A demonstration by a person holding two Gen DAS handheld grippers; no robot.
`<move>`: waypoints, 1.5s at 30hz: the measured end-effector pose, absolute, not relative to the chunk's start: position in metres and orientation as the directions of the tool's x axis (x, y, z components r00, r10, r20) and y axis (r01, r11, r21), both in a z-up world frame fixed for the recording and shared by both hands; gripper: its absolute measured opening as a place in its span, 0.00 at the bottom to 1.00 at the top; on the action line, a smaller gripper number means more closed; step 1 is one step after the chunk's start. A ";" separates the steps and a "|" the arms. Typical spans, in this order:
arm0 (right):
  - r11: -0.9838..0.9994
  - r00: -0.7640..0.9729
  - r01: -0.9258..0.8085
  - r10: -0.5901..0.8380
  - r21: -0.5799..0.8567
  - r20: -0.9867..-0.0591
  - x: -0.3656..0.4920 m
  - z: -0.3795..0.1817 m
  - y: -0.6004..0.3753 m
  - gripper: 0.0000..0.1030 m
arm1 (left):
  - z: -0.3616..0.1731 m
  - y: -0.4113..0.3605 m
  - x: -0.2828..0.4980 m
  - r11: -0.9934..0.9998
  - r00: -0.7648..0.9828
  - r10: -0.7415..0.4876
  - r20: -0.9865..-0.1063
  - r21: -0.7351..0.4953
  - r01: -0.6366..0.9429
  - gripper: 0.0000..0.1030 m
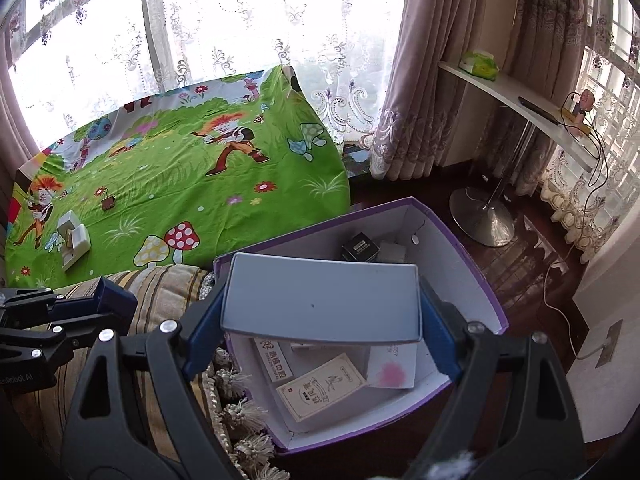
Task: Organize rigid objects
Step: 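Carry the sharpener and white box over the purple storage box with both grippers, then open both grippers to drop the sharpener and white box into the storage box, then move both grippers back over the remaining items on the bed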
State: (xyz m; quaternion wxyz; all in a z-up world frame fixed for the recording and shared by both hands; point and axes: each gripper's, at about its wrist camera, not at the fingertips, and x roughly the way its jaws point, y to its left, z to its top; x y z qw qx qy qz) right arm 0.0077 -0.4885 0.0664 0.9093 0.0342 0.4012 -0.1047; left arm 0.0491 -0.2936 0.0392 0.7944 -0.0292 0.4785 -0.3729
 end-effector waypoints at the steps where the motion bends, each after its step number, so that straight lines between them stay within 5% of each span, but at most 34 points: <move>1: 0.972 0.656 0.233 -0.176 -0.024 -0.734 0.007 0.068 -0.493 0.85 | 0.039 -0.297 0.048 0.710 0.256 -0.628 -0.735 -0.407 0.574 0.27; 4: 0.963 0.662 0.267 -0.203 -0.026 -0.722 0.004 0.073 -0.502 0.87 | 0.041 -0.306 0.046 0.671 0.230 -0.663 -0.713 -0.429 0.604 0.31; 8: 0.961 0.686 0.276 -0.206 -0.013 -0.698 0.001 0.079 -0.507 0.95 | 0.050 -0.304 0.043 0.672 0.267 -0.672 -0.691 -0.417 0.612 0.62; 14: 0.954 0.705 0.296 -0.246 -0.039 -0.665 0.002 0.087 -0.500 0.97 | 0.070 -0.296 0.039 0.746 0.412 -0.612 -0.675 -0.320 0.584 0.68; 21: 0.961 0.786 0.273 -0.251 -0.047 -0.565 -0.007 0.100 -0.488 0.97 | 0.080 -0.287 0.032 0.744 0.502 -0.615 -0.608 -0.236 0.625 0.69; 45: 0.996 0.795 0.063 -0.015 0.058 -0.607 0.003 0.093 -0.446 0.97 | 0.088 -0.214 0.055 0.808 0.565 -0.564 -0.602 -0.261 0.529 0.69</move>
